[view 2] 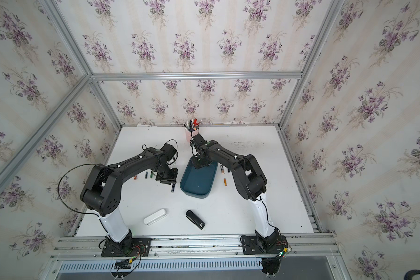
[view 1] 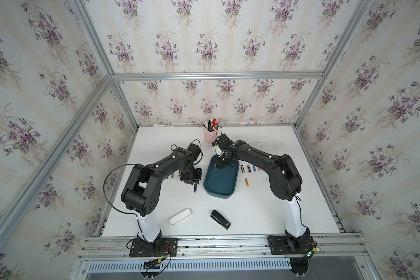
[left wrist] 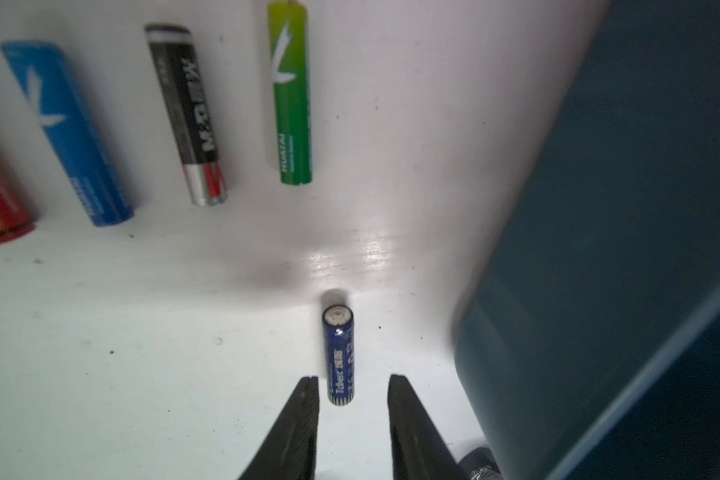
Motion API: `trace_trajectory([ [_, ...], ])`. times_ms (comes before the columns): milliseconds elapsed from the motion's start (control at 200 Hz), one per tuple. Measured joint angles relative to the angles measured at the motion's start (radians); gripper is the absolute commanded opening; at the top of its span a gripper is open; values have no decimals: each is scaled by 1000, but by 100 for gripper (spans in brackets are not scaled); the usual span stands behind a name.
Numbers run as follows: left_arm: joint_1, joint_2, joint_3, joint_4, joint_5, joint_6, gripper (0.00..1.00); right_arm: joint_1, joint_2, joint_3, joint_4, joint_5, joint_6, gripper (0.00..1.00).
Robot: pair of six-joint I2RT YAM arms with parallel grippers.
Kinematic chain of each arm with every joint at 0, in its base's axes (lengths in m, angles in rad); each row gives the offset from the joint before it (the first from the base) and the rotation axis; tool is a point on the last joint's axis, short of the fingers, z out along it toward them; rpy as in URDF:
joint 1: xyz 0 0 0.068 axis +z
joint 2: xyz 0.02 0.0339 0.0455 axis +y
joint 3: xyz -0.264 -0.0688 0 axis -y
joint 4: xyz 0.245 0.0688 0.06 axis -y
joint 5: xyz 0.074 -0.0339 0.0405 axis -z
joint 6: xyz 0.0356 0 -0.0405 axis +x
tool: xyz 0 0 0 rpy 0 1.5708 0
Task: Take the batteries out of the storage box
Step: Pick up the battery from the storage box.
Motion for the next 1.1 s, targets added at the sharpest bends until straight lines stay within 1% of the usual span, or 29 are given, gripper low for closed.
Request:
trace_trajectory([
  [614, 7, 8, -19, -2, 0, 6, 34, 2, 28, -23, 53, 31, -41, 36],
  [849, 6, 8, -20, -2, -3, 8, 34, 2, 25, -57, 107, 43, -48, 40],
  [949, 7, 6, -20, -3, -4, 9, 34, 6, 23, -78, 102, 42, -52, 40],
  [1034, 7, 1, -19, -3, -4, 10, 34, 10, 13, -90, 105, 40, -56, 40],
  [1104, 7, 1, -19, -3, -5, 10, 34, 12, 10, -88, 104, 39, -66, 38],
])
